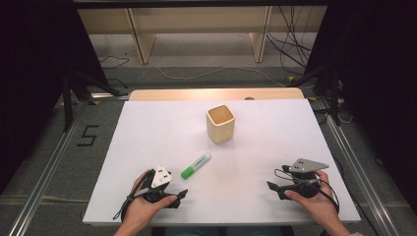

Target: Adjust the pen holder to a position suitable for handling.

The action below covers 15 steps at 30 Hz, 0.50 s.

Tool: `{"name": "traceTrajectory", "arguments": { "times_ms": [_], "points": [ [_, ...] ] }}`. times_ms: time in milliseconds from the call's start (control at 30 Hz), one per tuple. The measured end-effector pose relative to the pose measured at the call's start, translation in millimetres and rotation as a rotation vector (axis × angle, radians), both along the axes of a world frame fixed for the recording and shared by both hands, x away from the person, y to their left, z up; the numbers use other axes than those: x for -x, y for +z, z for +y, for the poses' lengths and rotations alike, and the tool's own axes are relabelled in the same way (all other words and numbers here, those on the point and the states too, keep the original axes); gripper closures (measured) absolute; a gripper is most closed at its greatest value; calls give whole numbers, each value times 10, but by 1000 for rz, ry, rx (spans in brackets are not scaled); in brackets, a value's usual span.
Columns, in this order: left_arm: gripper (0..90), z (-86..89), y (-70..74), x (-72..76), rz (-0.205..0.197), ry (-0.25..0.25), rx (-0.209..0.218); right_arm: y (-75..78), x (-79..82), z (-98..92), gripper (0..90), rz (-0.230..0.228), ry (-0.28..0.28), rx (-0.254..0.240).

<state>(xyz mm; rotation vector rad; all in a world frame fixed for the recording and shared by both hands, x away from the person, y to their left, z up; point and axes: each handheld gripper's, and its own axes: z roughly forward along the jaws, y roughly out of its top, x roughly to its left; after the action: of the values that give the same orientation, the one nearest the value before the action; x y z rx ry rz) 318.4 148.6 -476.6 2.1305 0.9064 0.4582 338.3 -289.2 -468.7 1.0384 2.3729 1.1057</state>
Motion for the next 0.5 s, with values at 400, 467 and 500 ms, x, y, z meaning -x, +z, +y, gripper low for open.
{"name": "traceTrajectory", "arguments": {
  "times_ms": [400, 467, 500],
  "points": [
    [196, 66, 1, -11, -14, 38, 16, 18, -19, 18, 171, -5, -10, -4],
    [197, 74, 7, -10, -14, 38, 12, 21, -25, 33, 171, -6, -5, 3],
    [198, 74, 7, -10, -14, 38, 12, 21, -25, 33, 171, -6, -5, 3]
  ]
}}
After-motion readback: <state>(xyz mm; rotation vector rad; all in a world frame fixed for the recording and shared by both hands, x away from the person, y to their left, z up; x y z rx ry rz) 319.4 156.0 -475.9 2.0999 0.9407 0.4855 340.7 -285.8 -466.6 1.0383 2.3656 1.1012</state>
